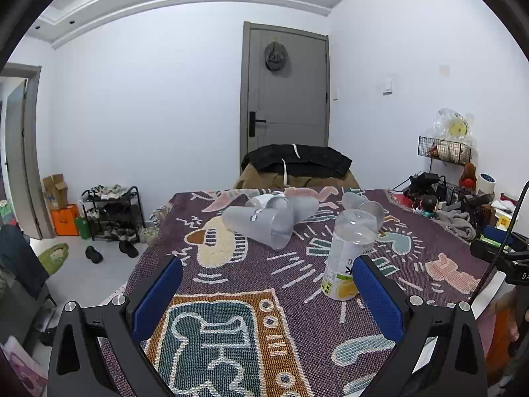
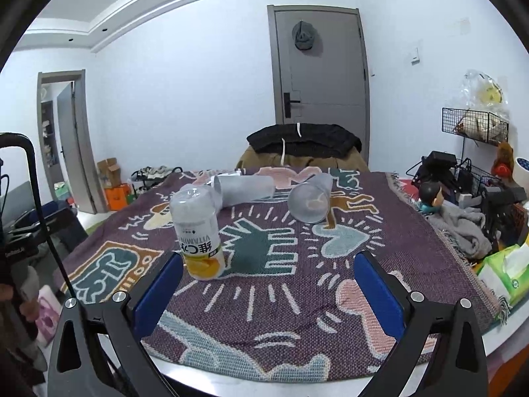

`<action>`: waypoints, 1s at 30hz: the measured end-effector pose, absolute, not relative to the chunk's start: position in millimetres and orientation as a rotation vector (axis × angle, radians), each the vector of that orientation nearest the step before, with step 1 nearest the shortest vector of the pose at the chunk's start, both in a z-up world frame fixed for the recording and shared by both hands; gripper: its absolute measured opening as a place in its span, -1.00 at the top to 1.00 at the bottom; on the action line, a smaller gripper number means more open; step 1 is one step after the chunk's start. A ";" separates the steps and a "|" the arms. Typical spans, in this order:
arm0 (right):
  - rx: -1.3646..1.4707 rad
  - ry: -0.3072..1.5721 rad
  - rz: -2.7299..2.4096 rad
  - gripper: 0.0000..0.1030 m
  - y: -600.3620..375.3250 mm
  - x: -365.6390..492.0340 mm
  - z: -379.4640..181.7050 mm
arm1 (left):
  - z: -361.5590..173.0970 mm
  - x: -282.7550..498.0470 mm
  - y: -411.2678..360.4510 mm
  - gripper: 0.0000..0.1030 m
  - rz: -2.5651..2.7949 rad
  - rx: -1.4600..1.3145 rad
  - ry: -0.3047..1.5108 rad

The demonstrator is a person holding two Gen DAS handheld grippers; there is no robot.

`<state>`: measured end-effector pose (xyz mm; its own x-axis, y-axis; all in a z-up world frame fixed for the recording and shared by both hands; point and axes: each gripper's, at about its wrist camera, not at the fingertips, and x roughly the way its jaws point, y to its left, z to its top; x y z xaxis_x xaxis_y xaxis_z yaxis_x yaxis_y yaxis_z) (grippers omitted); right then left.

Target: Flip cup upside down

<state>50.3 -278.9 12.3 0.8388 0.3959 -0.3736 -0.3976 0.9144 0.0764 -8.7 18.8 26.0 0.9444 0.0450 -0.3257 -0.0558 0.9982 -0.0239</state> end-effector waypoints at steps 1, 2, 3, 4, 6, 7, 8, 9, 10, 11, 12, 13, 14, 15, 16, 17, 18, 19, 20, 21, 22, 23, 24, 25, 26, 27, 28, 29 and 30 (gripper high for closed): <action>-0.003 0.395 0.420 -1.00 -279.0 50.3 12.2 | 26.0 -8.9 18.8 -0.99 0.052 -0.033 0.330; -0.002 0.395 0.423 -1.00 -279.1 50.3 12.2 | 25.8 -8.6 19.1 -0.99 0.055 -0.033 0.328; -0.001 0.396 0.427 -1.00 -278.7 50.4 12.1 | 26.1 -8.7 19.3 -0.99 0.056 -0.035 0.327; 0.000 0.396 0.431 -1.00 -278.5 50.2 12.0 | 26.6 -8.3 19.5 -0.99 0.057 -0.038 0.327; 0.001 0.395 0.441 -1.00 -276.9 49.8 11.8 | 26.8 -7.6 20.6 -0.99 0.056 -0.044 0.328; 0.001 0.395 0.447 -1.00 -275.9 49.2 11.6 | 26.7 -7.5 21.0 -0.99 0.057 -0.045 0.329; 0.000 0.393 0.451 -1.00 -275.0 48.6 11.5 | 26.7 -7.2 21.1 -0.99 0.057 -0.045 0.329; -0.001 0.390 0.455 -1.00 -274.1 47.6 11.5 | 26.9 -7.0 21.0 -0.99 0.057 -0.044 0.329; 0.001 0.388 0.462 -1.00 -273.4 46.8 11.4 | 27.0 -6.9 21.0 -0.99 0.058 -0.044 0.328; 0.003 0.388 0.464 -1.00 -273.0 46.7 11.5 | 27.1 -6.9 21.2 -0.99 0.059 -0.043 0.328; 0.004 0.388 0.463 -1.00 -272.6 46.8 11.6 | 27.1 -6.9 21.6 -0.99 0.059 -0.043 0.327; 0.005 0.389 0.463 -1.00 -272.2 46.9 11.5 | 26.9 -7.1 21.8 -0.99 0.059 -0.042 0.326; 0.007 0.391 0.465 -1.00 -272.2 47.2 11.2 | 26.8 -6.9 21.9 -0.99 0.059 -0.043 0.327; 0.009 0.396 0.467 -1.00 -272.1 47.6 10.9 | 26.8 -7.1 21.8 -0.99 0.059 -0.043 0.327; 0.011 0.397 0.467 -1.00 -272.0 47.6 10.8 | 26.5 -6.6 22.0 -0.99 0.060 -0.044 0.327; 0.010 0.398 0.467 -1.00 -271.9 47.5 10.6 | 25.9 -6.6 22.2 -0.99 0.059 -0.046 0.328; 0.009 0.398 0.466 -1.00 -272.3 48.0 10.6 | 25.2 -6.9 22.4 -0.99 0.059 -0.046 0.330; 0.006 0.398 0.466 -1.00 -271.9 48.3 10.7 | 24.8 -6.5 22.8 -0.99 0.059 -0.048 0.332; 0.003 0.398 0.467 -1.00 -271.4 48.3 10.6 | 24.5 -6.3 23.1 -0.99 0.059 -0.049 0.333; 0.002 0.398 0.468 -1.00 -271.2 48.0 10.5 | 24.1 -7.3 22.9 -0.99 0.059 -0.049 0.332; 0.002 0.398 0.470 -1.00 -271.1 48.3 10.5 | 24.1 -7.3 22.9 -0.99 0.059 -0.048 0.332; 0.002 0.398 0.471 -1.00 -270.9 48.2 10.4 | 24.1 -7.3 22.9 -0.99 0.059 -0.048 0.332; 0.000 0.398 0.470 -1.00 -270.8 48.2 10.3 | 24.0 -7.3 22.9 -0.99 0.059 -0.048 0.333; -0.002 0.400 0.469 -1.00 -270.4 48.4 10.2 | 24.0 -7.5 23.0 -0.99 0.059 -0.048 0.333; -0.003 0.401 0.472 -1.00 -270.2 48.4 9.8 | 24.0 -7.5 23.0 -0.99 0.059 -0.049 0.331; -0.003 0.402 0.473 -1.00 -270.1 48.5 9.5 | 24.1 -7.5 23.0 -0.99 0.060 -0.050 0.329; -0.003 0.402 0.472 -1.00 -270.0 48.4 9.2 | 23.6 -7.5 22.9 -0.99 0.060 -0.050 0.327; -0.004 0.401 0.471 -1.00 -269.9 48.3 9.0 | 23.2 -7.2 23.1 -0.99 0.062 -0.051 0.326; -0.005 0.401 0.469 -1.00 -269.8 48.0 8.8 | 22.5 -7.5 23.5 -0.99 0.063 -0.051 0.327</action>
<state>48.0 -269.8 8.8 0.8156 0.4391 -0.3769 -0.4410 0.8933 0.0865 -7.5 23.5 22.5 0.9451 0.0538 -0.3222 -0.0704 0.9967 -0.0399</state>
